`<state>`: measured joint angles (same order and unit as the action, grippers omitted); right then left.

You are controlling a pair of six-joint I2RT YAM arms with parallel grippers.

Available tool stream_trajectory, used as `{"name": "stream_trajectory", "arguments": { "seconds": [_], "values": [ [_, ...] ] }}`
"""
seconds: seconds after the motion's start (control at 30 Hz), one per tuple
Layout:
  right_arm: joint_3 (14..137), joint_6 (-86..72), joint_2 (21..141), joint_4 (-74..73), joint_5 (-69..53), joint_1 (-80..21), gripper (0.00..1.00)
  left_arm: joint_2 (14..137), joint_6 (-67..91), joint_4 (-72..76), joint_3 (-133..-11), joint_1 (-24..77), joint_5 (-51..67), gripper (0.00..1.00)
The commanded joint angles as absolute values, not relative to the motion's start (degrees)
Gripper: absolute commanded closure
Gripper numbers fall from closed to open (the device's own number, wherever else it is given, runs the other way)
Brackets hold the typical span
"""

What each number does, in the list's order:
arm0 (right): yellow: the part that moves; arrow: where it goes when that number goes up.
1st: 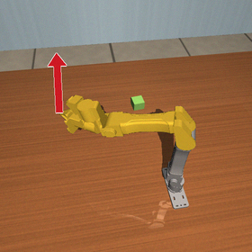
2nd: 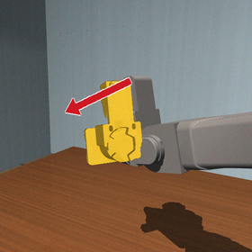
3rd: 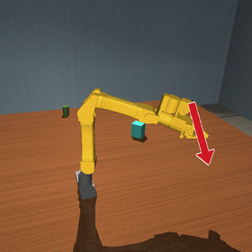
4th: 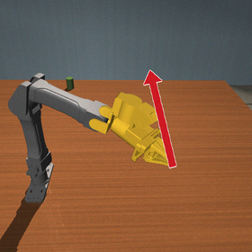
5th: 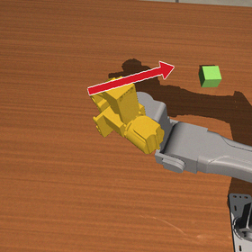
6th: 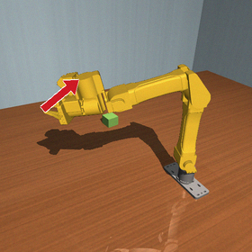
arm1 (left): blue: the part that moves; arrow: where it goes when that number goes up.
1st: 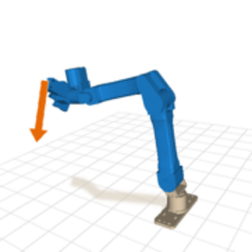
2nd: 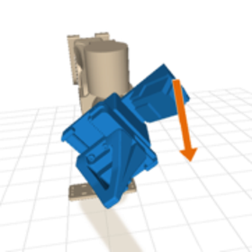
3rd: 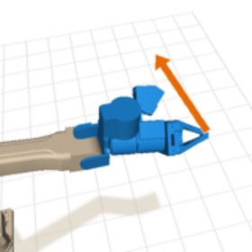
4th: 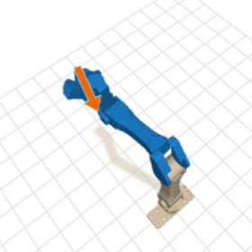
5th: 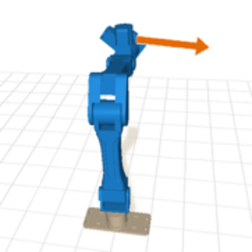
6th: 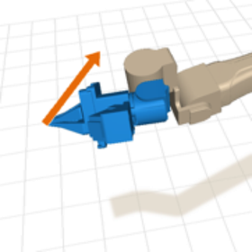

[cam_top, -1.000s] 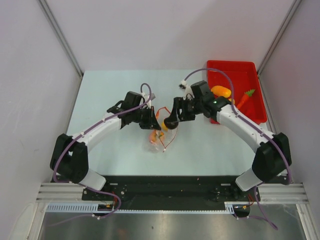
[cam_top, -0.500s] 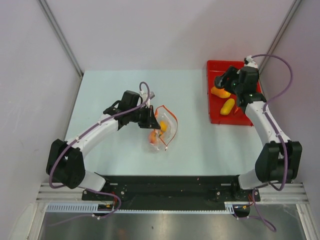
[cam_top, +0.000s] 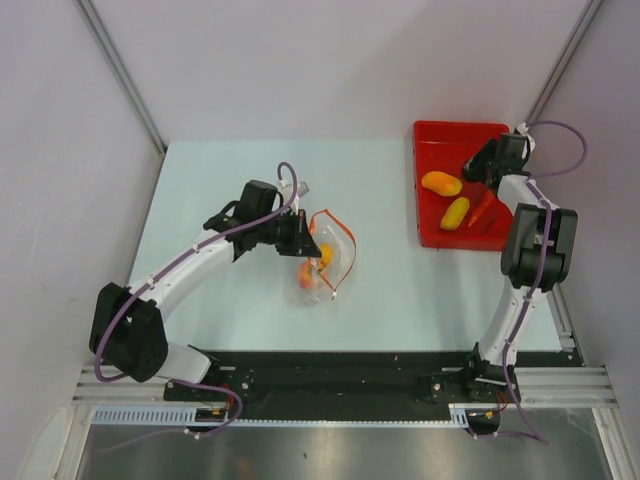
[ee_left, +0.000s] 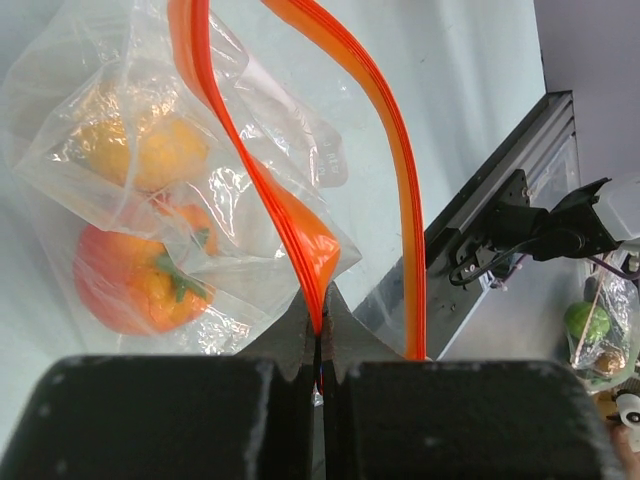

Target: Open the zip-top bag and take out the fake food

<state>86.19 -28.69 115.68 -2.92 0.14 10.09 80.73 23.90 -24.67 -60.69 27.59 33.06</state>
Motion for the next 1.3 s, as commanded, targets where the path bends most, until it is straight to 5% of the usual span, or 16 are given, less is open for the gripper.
{"name": "stream_trajectory", "arguments": {
  "seconds": [0.0,0.1,0.13,0.3,0.43,0.63,0.77,0.83,1.07,1.27],
  "values": [
    [96.93,-28.21,121.72,-5.35,1.14,11.07,0.58,78.49,23.9,-23.56,-63.11,27.25,31.21,1.0],
    [105.88,-28.13,125.94,-13.58,2.2,11.07,0.29,78.75,24.96,-23.47,-63.28,27.25,30.85,1.0],
    [108.34,-27.78,126.99,-15.8,2.02,11.16,0.01,78.84,25.22,-23.81,-63.37,27.25,30.68,1.0],
    [124.77,-25.32,131.83,-33.79,3.16,11.08,0.0,78.66,25.05,-25.84,-64.42,27.25,30.5,1.0],
    [124.37,-19.45,126.23,-39.28,7.19,8.45,0.0,78.66,24.35,-27.15,-64.34,27.33,31.11,1.0],
    [103.44,-20.12,106.14,-35.52,13.89,2.29,0.0,77.26,23.03,-27.42,-63.28,27.25,30.24,1.0],
    [90.9,-27.14,96.43,-31.82,-7.85,3.0,0.0,77.87,22.85,-29.71,-65.04,27.33,30.06,1.0],
    [88.43,-26.37,93.79,-33.57,-8.44,0.19,0.0,77.26,23.38,-28.39,-64.69,27.25,30.41,1.0],
    [87.28,-21.35,88.07,-39.29,-10.09,-28.0,0.05,77.26,24.17,-28.57,-66.8,27.33,28.57,1.0],
    [86.57,-28.39,92.45,-34.9,-15.81,-36.99,0.25,76.29,24.61,-28.39,-66.8,27.25,27.33,1.0]
  ]
}}
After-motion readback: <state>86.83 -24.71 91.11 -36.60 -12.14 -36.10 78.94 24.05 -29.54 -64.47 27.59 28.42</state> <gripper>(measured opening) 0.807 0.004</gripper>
